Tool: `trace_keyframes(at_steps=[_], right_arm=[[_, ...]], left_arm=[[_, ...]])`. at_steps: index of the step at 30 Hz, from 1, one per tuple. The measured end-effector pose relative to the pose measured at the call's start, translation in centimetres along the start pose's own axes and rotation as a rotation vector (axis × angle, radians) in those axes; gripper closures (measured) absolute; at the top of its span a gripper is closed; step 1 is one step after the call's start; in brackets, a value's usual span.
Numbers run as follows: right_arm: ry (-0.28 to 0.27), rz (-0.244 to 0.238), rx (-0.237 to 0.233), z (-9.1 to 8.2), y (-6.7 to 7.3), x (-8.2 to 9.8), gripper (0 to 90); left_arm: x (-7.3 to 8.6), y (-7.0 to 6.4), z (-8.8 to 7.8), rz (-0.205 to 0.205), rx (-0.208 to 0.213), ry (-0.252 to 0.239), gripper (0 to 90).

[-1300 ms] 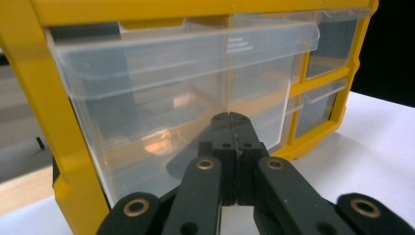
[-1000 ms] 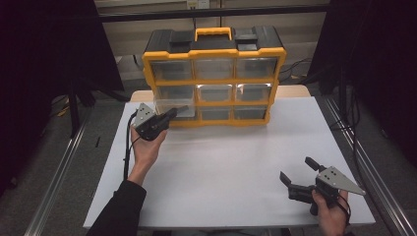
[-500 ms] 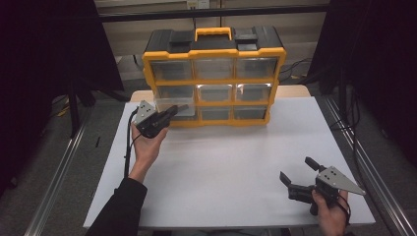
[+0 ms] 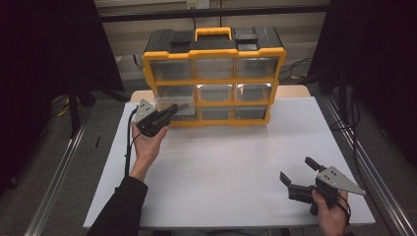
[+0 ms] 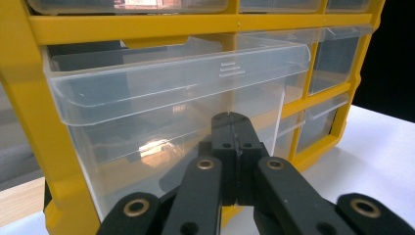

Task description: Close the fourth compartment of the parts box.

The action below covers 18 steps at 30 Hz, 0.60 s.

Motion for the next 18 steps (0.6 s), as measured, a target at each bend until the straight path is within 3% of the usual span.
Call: trace_keyframes(at_steps=[3,18], right_arm=[[0.001,0.0,0.0,-0.03,0.02,0.0,0.4],[0.002,0.0,-0.001,-0.02,0.01,0.01,0.4]], left_arm=[[0.02,0.13,0.03,0.013,0.001,0.01,90.0],[-0.03,0.27,0.37,-0.004,-0.009,0.001,90.0]])
Point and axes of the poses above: each handheld gripper's, and its own axes: z roughly forward along the jaws, x roughly out of its underside, y roughly to its left, the point moved 4 cm from there along z, roughly forward along the jaws, and after that the axes turned 10 degrees about z, right-handed, at the moved point
